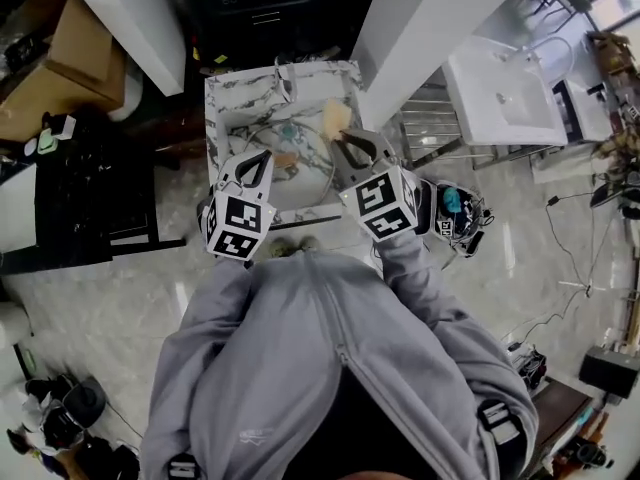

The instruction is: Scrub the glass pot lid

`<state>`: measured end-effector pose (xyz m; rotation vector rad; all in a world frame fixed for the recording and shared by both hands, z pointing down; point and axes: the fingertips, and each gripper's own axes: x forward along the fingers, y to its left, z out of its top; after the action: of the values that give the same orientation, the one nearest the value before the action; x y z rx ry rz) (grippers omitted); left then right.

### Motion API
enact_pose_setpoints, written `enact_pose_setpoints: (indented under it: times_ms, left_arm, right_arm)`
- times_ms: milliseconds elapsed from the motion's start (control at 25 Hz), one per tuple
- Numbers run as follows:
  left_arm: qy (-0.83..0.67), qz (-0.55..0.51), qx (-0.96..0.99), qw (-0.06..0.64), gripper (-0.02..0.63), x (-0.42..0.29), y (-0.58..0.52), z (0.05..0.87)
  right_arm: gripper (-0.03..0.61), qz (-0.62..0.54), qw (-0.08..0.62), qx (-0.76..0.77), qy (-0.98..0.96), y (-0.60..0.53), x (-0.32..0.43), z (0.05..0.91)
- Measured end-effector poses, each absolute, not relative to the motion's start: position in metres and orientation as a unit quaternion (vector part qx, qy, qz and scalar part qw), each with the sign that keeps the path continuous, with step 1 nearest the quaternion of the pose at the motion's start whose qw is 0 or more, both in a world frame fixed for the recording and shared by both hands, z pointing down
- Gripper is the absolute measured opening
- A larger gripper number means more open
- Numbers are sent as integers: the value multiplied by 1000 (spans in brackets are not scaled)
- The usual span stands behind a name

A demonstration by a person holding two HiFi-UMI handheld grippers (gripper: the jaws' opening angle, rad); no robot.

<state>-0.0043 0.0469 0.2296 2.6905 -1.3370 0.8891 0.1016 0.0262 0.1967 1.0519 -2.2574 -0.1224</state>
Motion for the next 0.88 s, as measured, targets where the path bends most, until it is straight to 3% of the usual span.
enact_pose_setpoints:
  times_ms: [440,880]
  left_arm:
    - [-506,116,855,2,17,-16,62,147]
    - [-534,63,843,0,17,-9,90,135]
  right_arm:
    - [54,9,75,509,-858,47,106,121]
    - [54,-5,71,488,-870,81,88,126]
